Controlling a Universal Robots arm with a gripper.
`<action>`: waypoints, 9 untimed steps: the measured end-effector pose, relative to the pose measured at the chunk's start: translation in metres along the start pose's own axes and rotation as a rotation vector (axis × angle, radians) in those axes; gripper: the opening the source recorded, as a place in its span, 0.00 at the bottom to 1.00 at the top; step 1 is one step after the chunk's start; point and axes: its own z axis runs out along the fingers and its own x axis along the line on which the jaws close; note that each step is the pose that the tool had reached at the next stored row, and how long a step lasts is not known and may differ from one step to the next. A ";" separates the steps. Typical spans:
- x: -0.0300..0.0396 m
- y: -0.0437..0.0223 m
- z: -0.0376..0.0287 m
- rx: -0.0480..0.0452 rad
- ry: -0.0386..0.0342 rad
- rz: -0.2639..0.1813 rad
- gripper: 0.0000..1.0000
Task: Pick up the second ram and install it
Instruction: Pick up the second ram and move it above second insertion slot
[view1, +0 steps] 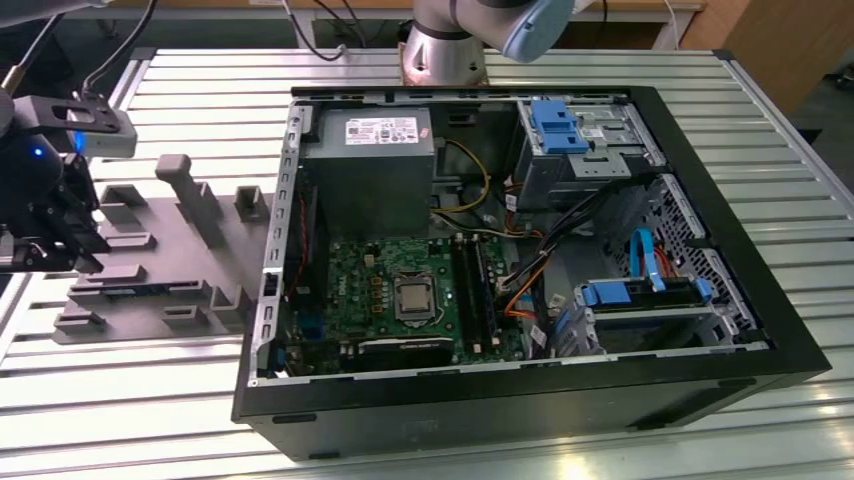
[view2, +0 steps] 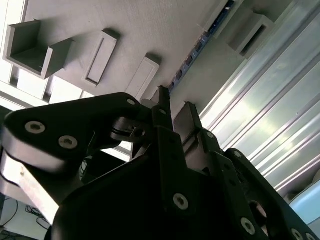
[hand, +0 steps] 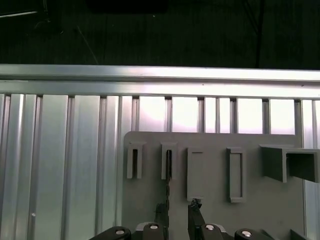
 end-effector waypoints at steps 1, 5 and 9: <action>0.0001 0.0000 0.0000 0.0000 0.0005 0.000 0.31; 0.0001 -0.0001 0.0007 0.0004 0.0015 0.000 0.32; 0.0012 -0.0002 0.0057 0.0044 0.0015 0.000 0.45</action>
